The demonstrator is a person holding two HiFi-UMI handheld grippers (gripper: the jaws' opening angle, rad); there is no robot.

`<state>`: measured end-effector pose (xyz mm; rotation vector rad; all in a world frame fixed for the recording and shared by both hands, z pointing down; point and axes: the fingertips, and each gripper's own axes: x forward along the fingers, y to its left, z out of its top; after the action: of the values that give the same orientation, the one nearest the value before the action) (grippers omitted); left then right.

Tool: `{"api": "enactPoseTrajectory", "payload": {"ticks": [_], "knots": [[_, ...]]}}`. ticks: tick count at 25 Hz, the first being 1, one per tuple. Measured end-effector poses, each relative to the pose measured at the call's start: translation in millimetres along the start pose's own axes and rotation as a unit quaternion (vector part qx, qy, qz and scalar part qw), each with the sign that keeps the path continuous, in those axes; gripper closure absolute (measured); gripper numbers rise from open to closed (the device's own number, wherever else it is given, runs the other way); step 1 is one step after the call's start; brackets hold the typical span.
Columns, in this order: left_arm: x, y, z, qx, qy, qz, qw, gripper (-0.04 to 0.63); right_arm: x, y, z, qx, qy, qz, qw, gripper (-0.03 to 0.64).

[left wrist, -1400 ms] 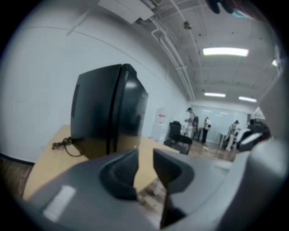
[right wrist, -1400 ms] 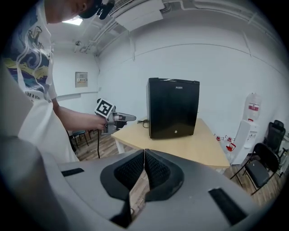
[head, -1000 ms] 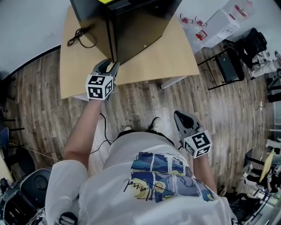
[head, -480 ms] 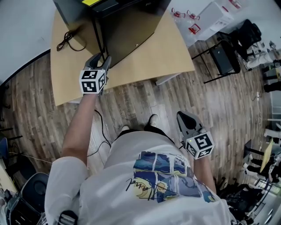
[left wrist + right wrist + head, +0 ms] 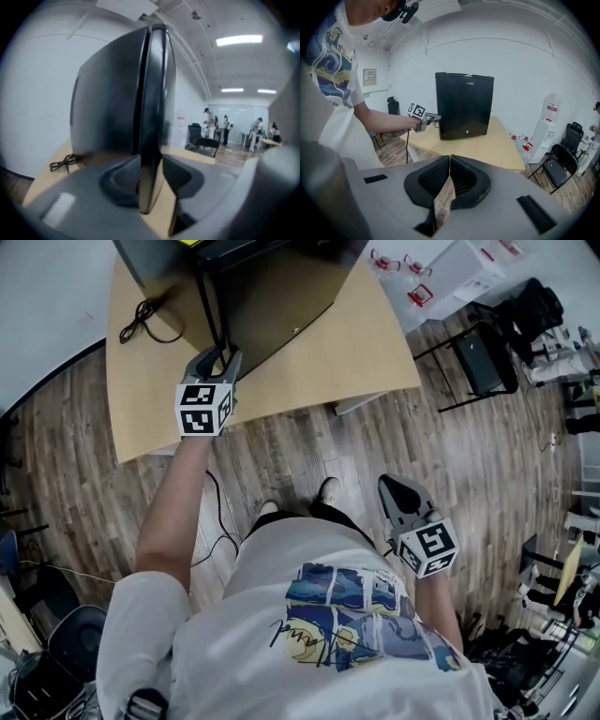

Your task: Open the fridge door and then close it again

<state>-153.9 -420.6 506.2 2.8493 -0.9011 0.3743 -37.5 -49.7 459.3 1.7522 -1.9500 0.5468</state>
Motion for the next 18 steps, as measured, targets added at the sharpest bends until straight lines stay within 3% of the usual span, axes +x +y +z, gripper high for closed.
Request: {"api": "enactPoseTrajectory", "payload": {"ticks": [18], "knots": [[-1.0, 2.7, -1.3, -0.014, -0.004, 0.007, 0.9999, 0.449, -3.0, 2.7, -1.9, -0.002, -0.002, 0.007, 1.0, 0.603]]}}
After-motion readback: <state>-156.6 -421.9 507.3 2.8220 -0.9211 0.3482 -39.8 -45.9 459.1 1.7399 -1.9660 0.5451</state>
